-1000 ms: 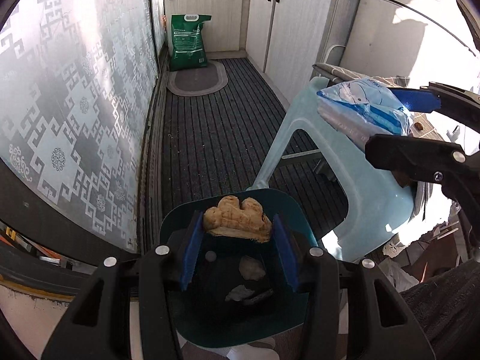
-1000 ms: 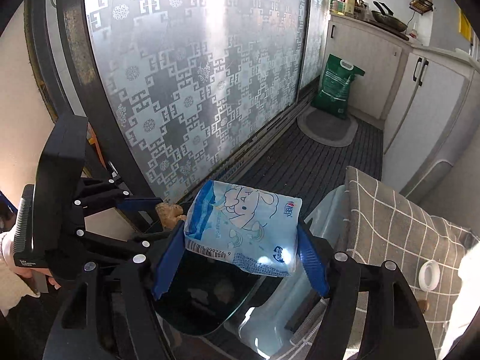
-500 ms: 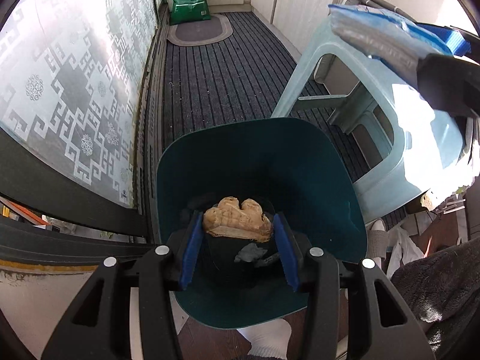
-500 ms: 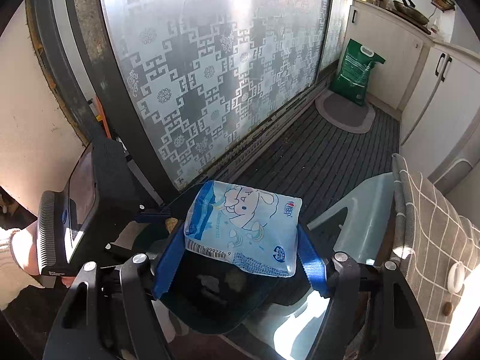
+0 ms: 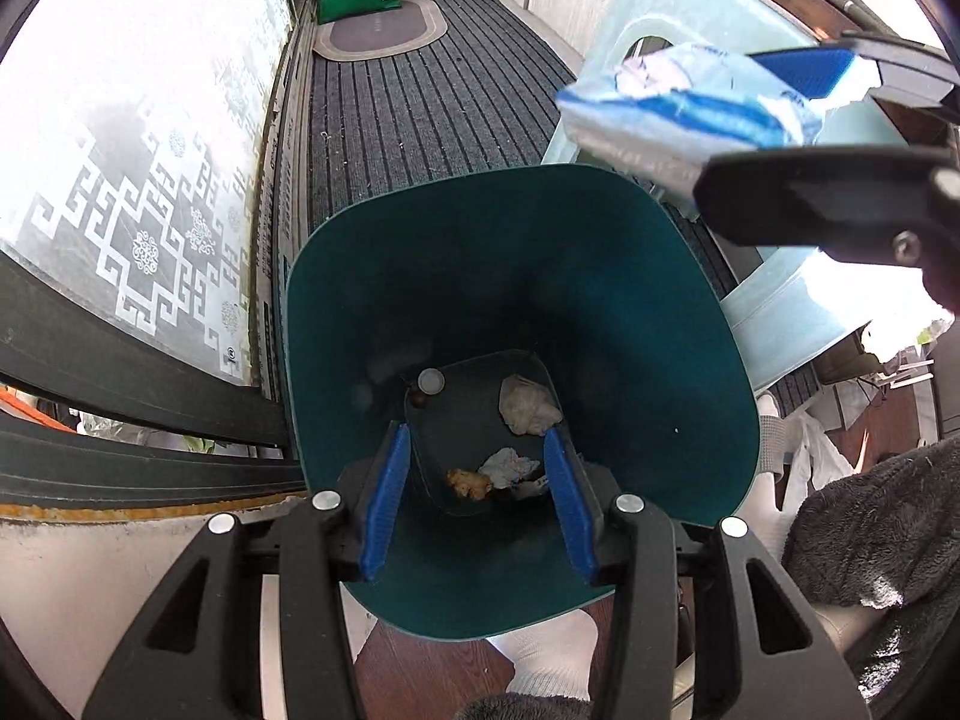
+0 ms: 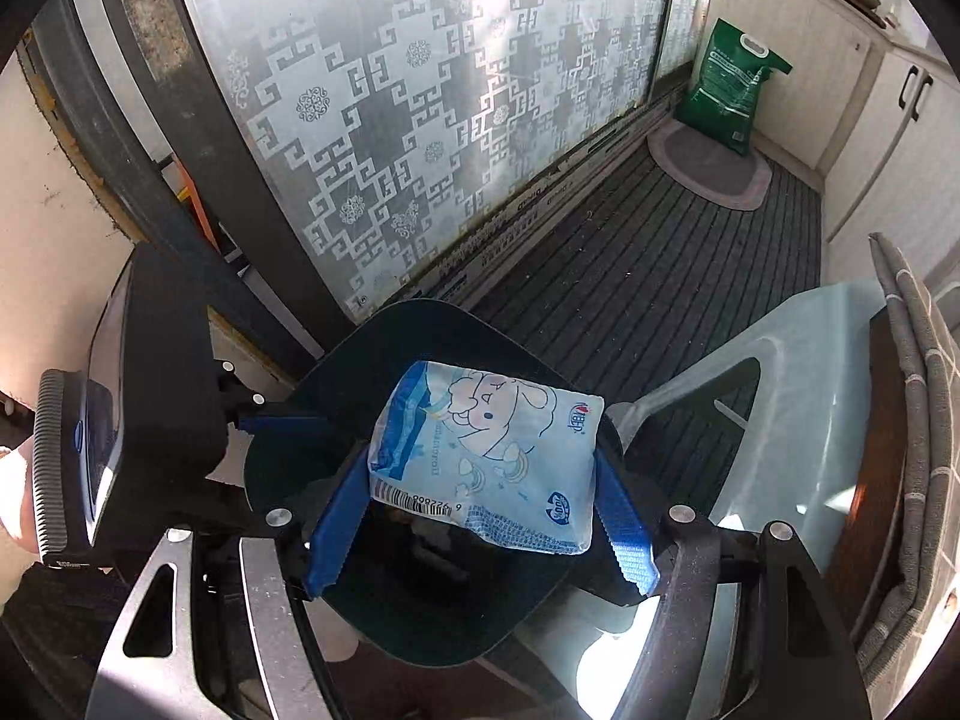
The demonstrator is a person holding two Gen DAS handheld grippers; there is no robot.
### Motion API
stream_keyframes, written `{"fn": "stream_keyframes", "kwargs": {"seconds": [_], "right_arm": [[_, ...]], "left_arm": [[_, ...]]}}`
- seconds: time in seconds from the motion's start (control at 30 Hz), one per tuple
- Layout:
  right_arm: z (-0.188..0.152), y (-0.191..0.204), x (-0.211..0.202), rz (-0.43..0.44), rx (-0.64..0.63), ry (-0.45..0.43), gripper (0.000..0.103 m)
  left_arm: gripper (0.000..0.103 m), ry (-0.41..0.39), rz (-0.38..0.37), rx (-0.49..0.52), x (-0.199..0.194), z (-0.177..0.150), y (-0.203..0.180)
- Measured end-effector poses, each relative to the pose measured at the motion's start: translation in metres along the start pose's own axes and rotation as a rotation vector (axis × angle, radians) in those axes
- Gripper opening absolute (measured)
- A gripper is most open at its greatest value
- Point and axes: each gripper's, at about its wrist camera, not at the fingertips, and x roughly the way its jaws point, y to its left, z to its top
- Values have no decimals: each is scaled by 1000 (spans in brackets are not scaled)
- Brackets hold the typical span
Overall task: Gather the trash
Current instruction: 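Carry both items over the teal bin and open both tools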
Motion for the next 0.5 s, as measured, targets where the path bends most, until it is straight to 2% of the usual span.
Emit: {"fn": "stream_keyframes", "kwargs": {"seconds": [0.2, 0.3, 0.5], "right_arm": [[-7, 1, 18, 24, -1, 45, 72], [-10, 2, 25, 35, -12, 66, 72], [-18, 3, 38, 65, -25, 97, 72]], "left_arm": [[43, -78, 6, -49, -23, 7, 9], [34, -133, 10, -79, -40, 13, 15], [28, -224, 1, -123, -71, 22, 19]]}}
